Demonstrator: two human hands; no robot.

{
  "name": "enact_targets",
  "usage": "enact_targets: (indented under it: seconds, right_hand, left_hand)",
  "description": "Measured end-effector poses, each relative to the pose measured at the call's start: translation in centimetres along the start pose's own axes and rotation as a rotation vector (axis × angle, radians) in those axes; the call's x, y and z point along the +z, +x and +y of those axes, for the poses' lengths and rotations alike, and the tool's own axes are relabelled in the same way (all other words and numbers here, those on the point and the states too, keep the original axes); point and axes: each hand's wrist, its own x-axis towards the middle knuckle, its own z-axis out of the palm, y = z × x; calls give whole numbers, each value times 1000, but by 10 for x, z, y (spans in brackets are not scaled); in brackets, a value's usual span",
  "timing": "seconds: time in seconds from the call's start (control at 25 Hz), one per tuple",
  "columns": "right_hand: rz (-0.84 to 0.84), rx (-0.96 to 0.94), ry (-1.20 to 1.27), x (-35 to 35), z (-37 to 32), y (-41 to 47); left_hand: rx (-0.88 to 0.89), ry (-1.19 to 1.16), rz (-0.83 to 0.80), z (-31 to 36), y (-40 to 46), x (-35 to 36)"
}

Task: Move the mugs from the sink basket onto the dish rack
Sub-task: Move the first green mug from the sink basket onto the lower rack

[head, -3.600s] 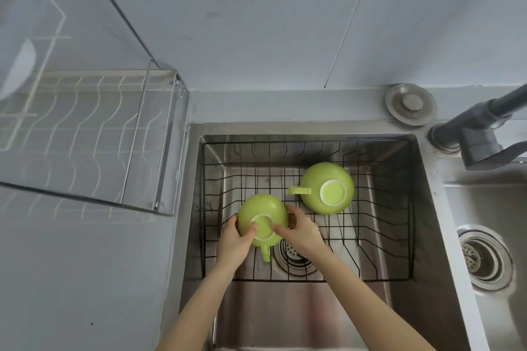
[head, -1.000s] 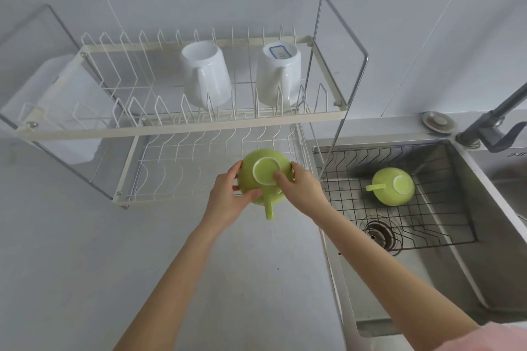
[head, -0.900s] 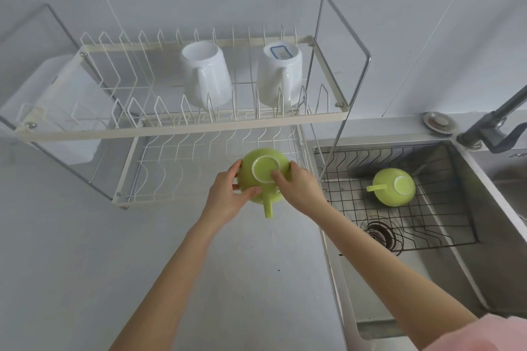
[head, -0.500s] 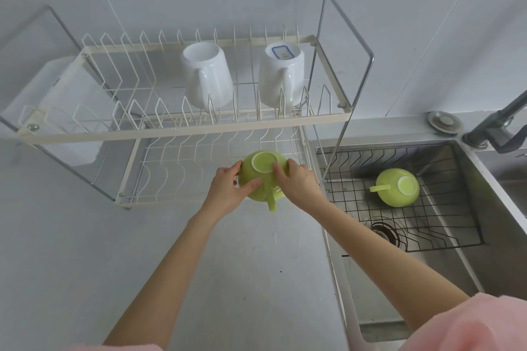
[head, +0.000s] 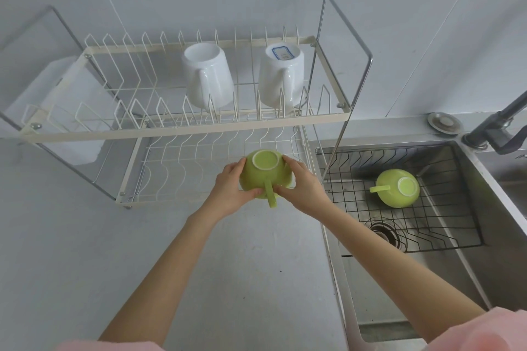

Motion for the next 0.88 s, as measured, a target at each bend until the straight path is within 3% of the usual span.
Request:
enact_targets:
  seconds: [0.88]
  right_hand:
    - [79, -18, -5, 0, 4, 59]
  left_hand:
    - [34, -29, 83, 11, 61, -9]
